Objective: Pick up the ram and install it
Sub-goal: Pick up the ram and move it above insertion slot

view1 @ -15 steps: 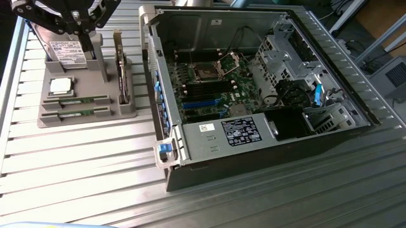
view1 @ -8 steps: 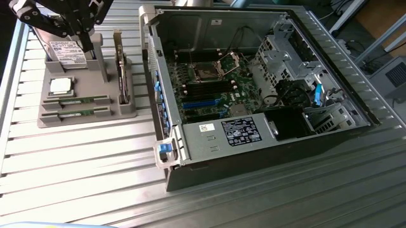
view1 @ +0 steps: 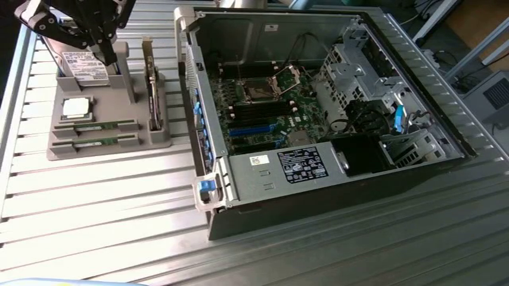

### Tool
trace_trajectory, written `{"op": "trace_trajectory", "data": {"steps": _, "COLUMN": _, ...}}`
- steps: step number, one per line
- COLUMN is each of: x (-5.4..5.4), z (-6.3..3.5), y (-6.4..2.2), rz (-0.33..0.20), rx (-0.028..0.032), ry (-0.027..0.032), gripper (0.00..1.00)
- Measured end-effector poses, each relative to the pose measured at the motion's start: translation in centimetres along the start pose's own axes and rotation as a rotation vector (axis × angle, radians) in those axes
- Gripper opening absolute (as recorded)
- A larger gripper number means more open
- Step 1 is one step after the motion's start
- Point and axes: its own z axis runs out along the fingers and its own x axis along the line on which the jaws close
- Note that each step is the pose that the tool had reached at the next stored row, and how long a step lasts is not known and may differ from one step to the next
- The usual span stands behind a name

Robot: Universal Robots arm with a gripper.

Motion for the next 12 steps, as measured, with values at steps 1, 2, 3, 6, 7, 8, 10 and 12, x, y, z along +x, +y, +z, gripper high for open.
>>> {"op": "trace_trajectory", "data": {"steps": 1, "x": 0.0, "z": 0.0, "y": 0.0, "rz": -0.026, "rx": -0.0009, "ry": 0.0013, "gripper": 0.11}}
{"op": "trace_trajectory", "data": {"steps": 2, "x": 0.0, "z": 0.0, "y": 0.0, "rz": -0.087, "rx": -0.0032, "ry": 0.0041, "gripper": 0.11}}
{"op": "trace_trajectory", "data": {"steps": 3, "x": 0.0, "z": 0.0, "y": 0.0, "rz": -0.115, "rx": -0.0042, "ry": 0.0054, "gripper": 0.11}}
{"op": "trace_trajectory", "data": {"steps": 6, "x": 0.0, "z": 0.0, "y": 0.0, "rz": -0.176, "rx": -0.0064, "ry": 0.0081, "gripper": 0.11}}
{"op": "trace_trajectory", "data": {"steps": 7, "x": 0.0, "z": 0.0, "y": 0.0, "rz": -0.203, "rx": -0.0074, "ry": 0.0094, "gripper": 0.11}}
{"op": "trace_trajectory", "data": {"steps": 8, "x": 0.0, "z": 0.0, "y": 0.0, "rz": -0.223, "rx": -0.0081, "ry": 0.0102, "gripper": 0.11}}
{"op": "trace_trajectory", "data": {"steps": 10, "x": 0.0, "z": 0.0, "y": 0.0, "rz": -0.261, "rx": -0.0095, "ry": 0.012, "gripper": 0.11}}
{"op": "trace_trajectory", "data": {"steps": 12, "x": 0.0, "z": 0.01, "y": 0.0, "rz": -0.322, "rx": -0.0117, "ry": 0.0147, "gripper": 0.11}}
